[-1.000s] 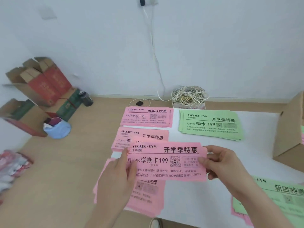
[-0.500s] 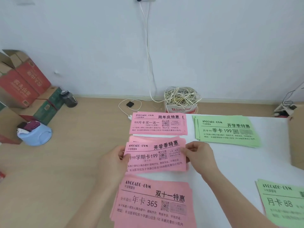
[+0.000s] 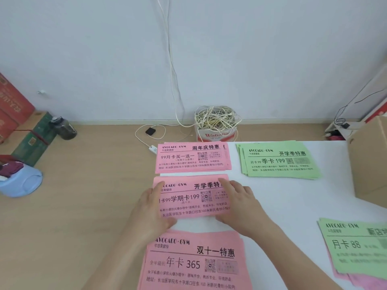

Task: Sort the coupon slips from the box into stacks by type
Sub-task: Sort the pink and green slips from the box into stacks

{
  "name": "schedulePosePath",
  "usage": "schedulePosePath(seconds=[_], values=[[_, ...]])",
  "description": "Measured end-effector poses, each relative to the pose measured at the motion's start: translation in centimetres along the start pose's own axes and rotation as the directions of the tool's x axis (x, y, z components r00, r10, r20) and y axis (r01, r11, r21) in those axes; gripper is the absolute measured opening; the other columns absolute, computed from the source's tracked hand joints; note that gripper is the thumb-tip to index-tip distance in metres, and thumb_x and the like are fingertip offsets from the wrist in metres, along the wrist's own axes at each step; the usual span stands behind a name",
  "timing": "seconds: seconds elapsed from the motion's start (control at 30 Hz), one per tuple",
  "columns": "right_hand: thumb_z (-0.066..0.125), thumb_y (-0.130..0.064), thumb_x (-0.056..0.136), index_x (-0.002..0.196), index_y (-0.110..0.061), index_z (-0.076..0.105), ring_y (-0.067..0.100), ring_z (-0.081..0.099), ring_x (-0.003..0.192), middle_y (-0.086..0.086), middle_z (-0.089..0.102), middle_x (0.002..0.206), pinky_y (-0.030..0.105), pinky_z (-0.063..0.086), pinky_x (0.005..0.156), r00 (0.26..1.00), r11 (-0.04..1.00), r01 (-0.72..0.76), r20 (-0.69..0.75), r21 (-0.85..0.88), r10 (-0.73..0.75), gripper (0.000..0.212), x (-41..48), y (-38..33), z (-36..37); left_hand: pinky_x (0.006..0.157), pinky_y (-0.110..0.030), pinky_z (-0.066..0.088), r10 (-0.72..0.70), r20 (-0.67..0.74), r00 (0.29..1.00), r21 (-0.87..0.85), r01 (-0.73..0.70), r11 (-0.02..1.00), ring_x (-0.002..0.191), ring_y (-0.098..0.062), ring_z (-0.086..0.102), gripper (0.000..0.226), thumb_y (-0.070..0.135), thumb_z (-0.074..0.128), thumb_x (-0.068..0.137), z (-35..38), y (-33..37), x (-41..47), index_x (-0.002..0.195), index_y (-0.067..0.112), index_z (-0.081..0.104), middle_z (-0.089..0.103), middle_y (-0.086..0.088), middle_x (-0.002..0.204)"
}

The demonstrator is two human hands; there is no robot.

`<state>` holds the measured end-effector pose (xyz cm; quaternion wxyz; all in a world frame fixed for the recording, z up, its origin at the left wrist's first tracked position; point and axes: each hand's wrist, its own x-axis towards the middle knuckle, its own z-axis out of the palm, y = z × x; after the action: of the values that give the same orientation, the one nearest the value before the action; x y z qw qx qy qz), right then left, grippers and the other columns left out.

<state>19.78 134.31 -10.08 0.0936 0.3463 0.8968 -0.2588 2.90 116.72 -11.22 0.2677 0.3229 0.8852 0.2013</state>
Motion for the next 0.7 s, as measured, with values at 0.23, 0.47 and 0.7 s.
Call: schedulePosePath(seconds=[0.23, 0.47, 0.7], values=[[0.072, -0.062, 0.068, 0.143, -0.054, -0.014, 0.016, 0.001, 0.145, -0.013, -0.003, 0.159, 0.046, 0.027, 0.110, 0.996, 0.989, -0.082, 0.035, -0.125, 0.087, 0.114, -6.1, 6.0, -5.8, 0.108, -0.038, 0.031, 0.314, -0.235, 0.920, 0.259, -0.252, 0.932, 0.135, -0.022, 0.023, 0.067, 0.034, 0.066, 0.084, 0.2, 4.7, -1.4, 0.143, 0.025, 0.035, 0.026, -0.002, 0.152], [0.072, -0.062, 0.063, 0.143, -0.050, -0.019, 0.029, -0.013, 0.147, -0.003, -0.019, 0.158, 0.054, 0.028, 0.110, 0.942, 0.915, -0.275, 0.107, -0.295, 0.318, 0.122, -11.8, 16.7, -6.9, 0.078, -0.027, 0.054, 0.715, -0.002, 0.699, 0.326, -0.676, 0.661, 0.109, -0.018, 0.052, 0.030, 0.034, 0.048, 0.080, 9.0, 15.1, -3.7, 0.106, 0.028, 0.062, 0.060, 0.001, 0.123], [0.070, -0.058, 0.072, 0.152, -0.032, 0.000, 0.024, 0.009, 0.146, -0.003, 0.006, 0.160, 0.043, 0.027, 0.115, 0.989, 0.978, -0.145, 0.007, -0.153, 0.148, 0.110, -13.2, 22.2, -4.8, 0.117, -0.033, 0.012, 0.623, 0.392, 0.677, 0.319, -0.735, 0.598, 0.145, -0.021, 0.010, 0.062, 0.043, 0.043, 0.093, 18.7, 24.2, -6.3, 0.146, 0.015, 0.027, 0.013, -0.005, 0.158]])
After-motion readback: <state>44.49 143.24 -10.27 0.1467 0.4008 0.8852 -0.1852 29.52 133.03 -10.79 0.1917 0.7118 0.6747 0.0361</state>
